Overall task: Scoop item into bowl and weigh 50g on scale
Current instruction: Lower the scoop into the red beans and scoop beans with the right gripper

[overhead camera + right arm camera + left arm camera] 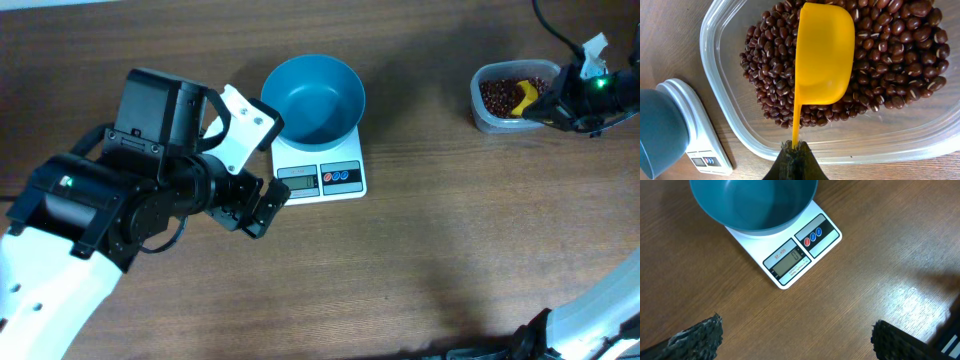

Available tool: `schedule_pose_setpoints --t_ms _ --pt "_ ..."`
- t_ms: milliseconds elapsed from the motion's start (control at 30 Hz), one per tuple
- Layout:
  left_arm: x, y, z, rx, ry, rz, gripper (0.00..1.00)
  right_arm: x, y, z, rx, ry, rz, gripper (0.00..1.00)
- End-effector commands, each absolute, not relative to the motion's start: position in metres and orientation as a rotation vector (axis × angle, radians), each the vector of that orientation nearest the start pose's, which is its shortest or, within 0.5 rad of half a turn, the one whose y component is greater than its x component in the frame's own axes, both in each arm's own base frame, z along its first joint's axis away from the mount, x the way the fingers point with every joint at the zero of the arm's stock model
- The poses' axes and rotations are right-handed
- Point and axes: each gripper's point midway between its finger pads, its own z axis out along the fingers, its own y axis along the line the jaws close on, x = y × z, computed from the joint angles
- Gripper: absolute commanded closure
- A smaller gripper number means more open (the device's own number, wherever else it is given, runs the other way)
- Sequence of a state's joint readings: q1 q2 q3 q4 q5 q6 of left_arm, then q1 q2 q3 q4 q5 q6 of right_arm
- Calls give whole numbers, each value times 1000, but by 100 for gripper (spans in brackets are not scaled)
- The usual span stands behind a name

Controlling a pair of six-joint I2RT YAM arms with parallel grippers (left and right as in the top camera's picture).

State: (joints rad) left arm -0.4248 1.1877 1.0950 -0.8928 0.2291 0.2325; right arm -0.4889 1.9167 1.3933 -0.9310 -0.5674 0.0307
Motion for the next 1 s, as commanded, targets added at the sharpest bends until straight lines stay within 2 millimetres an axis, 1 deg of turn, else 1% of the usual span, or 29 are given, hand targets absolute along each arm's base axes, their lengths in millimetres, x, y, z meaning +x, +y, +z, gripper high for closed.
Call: schedule_pose_setpoints --t_ms 0,33,100,133,167,233,333,367,400,500,633,667,767,800,900,967 --pt "263 -163 201 926 2366 -374 1 367 -91 60 736 2761 810 96" --pt "263 -163 201 926 2366 -374 1 366 -84 64 746 2745 884 96" --pt "263 -163 201 926 2366 -374 1 365 -79 72 772 2702 998 96" --pt "263 -163 201 926 2366 -374 1 364 -80 73 791 2694 1009 96" --pt "263 -163 201 926 2366 -374 1 363 -83 73 863 2686 1011 96" --pt "263 -163 201 926 2366 -374 1 365 -91 73 938 2655 1008 96" --pt "263 -163 201 926 2366 -374 1 376 -100 73 994 2599 989 96" --pt "263 -163 201 926 2366 -374 1 384 -105 74 1035 2558 978 96" --pt "263 -163 201 926 2366 -374 1 386 -106 74 1056 2545 979 96" --pt "263 -163 201 926 2366 -374 1 387 -106 74 1062 2541 983 96" --pt "263 -163 201 926 2366 -374 1 385 -106 62 1076 2562 988 96" --pt "263 -163 201 926 2366 -374 1 385 -107 61 1080 2567 976 96" --pt "263 -163 201 926 2366 -374 1 379 -118 52 1105 2608 858 96" --pt "263 -163 201 926 2366 -374 1 379 -119 52 1106 2610 851 96" --pt "263 -163 201 926 2366 -374 1 377 -116 52 1114 2615 868 96" --pt "263 -163 201 926 2366 -374 1 374 -107 57 1044 2627 936 96"
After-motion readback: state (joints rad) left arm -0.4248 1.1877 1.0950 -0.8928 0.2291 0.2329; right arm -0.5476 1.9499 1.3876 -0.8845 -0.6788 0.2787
